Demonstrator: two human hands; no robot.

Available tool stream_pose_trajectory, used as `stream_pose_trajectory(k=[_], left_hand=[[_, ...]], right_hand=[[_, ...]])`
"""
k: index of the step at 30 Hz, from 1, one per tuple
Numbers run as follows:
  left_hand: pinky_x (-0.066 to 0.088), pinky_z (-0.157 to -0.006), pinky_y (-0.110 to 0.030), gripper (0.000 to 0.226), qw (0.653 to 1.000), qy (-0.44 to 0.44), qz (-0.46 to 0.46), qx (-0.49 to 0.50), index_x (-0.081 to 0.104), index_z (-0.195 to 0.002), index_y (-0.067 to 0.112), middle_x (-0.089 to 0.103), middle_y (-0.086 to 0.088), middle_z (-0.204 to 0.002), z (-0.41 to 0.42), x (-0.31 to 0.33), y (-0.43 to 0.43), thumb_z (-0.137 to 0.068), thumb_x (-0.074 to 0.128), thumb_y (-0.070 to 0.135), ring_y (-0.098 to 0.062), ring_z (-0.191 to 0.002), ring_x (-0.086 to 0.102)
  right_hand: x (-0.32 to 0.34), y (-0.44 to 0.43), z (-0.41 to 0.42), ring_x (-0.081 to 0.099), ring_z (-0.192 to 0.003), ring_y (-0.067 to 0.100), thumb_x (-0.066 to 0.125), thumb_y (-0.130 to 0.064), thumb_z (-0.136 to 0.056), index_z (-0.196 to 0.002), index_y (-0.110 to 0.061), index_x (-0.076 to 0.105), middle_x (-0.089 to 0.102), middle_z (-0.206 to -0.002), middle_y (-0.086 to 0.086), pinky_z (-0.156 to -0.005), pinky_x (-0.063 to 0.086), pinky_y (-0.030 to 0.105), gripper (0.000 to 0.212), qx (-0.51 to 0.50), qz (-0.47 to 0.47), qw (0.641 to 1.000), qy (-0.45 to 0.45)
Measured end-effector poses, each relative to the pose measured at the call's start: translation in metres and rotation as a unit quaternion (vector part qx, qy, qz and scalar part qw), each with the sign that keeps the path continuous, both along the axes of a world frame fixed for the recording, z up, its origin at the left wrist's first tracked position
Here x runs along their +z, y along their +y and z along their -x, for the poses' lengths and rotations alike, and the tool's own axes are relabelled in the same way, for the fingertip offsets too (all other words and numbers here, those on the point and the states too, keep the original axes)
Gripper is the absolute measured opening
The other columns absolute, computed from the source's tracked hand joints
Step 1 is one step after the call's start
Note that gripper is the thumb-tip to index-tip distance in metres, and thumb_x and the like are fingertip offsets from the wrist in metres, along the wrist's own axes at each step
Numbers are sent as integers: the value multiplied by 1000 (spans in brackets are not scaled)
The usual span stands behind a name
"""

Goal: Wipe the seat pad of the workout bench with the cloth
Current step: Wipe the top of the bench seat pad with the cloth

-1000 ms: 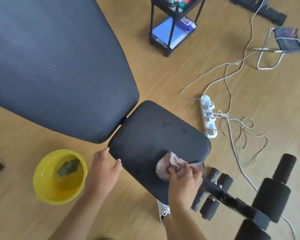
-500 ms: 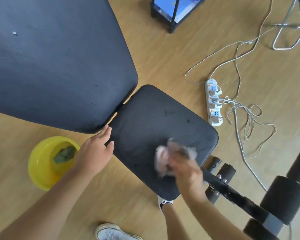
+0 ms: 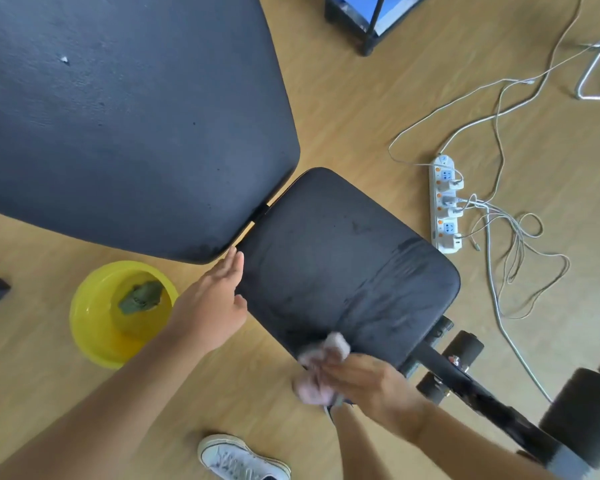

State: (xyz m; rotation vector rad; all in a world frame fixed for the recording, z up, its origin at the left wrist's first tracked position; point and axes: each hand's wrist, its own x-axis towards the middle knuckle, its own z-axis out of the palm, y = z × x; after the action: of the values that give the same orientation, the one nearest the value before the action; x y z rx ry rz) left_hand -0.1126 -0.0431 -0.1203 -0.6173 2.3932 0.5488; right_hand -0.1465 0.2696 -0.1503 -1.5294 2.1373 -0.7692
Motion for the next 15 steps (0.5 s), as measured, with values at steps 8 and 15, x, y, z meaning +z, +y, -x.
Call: stream_pose_trajectory(k=[8, 15], left_hand=[[50, -77, -29, 80, 999, -51, -6, -18, 9, -163, 23, 0, 11, -171, 10, 7, -2, -90, 41, 12, -17, -144, 41], [44, -58, -25, 81, 996, -69, -7, -51, 7, -163, 21, -1, 10, -171, 16, 10, -7, -90, 40, 8, -18, -115, 62]], right_hand=[[-21, 21, 42, 72, -103, 34, 73, 8, -86, -102, 5, 80, 76, -113, 15, -86, 57, 49, 19, -327, -40, 943, 44], [1, 49, 46, 65, -116, 28, 63, -10, -98, -113, 2, 78, 74, -120, 14, -103, 52, 37, 24, 18, -64, 995, 69]])
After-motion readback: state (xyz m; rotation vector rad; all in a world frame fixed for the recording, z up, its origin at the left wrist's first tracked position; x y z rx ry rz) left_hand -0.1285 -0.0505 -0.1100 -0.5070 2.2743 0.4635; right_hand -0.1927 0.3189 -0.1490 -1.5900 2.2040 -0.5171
